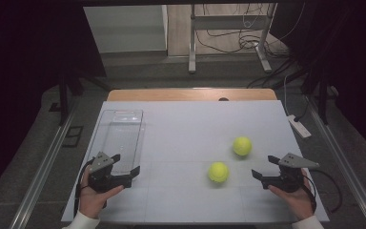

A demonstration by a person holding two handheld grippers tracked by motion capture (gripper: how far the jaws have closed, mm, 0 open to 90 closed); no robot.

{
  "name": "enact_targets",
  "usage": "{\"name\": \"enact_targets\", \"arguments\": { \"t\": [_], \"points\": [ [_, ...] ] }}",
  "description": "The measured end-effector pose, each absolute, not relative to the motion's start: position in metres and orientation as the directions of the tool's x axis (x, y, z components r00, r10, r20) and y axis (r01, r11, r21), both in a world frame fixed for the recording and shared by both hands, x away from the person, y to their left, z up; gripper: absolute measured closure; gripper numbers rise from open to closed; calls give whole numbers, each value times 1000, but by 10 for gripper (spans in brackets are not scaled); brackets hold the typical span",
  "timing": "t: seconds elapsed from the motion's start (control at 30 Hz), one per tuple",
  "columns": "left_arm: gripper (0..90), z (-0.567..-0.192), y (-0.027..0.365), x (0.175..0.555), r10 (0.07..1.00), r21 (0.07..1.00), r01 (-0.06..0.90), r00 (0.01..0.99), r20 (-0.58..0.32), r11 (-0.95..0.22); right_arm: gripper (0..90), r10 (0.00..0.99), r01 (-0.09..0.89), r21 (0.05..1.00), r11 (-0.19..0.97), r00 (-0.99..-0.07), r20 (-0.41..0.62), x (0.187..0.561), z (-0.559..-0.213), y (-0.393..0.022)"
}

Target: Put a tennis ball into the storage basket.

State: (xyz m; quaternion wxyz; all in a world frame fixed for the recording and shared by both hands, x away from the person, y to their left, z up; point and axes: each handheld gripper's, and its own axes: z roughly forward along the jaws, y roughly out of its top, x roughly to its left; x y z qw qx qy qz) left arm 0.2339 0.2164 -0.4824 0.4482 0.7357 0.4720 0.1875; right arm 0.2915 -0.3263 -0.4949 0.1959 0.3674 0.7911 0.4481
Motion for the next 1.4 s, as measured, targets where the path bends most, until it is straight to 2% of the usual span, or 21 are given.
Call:
{"name": "enact_targets", "arguments": {
  "t": [0.83, 1.4],
  "points": [
    [113, -476, 195, 244, 835, 819, 532, 535, -127, -216, 130, 762, 407, 852, 329, -647, 15, 293, -495, -326],
    [104, -469, 174, 254, 798, 805, 539, 585, -145, -249, 132, 757, 405, 853, 329, -653, 18, 292, -496, -325]
  ]
}}
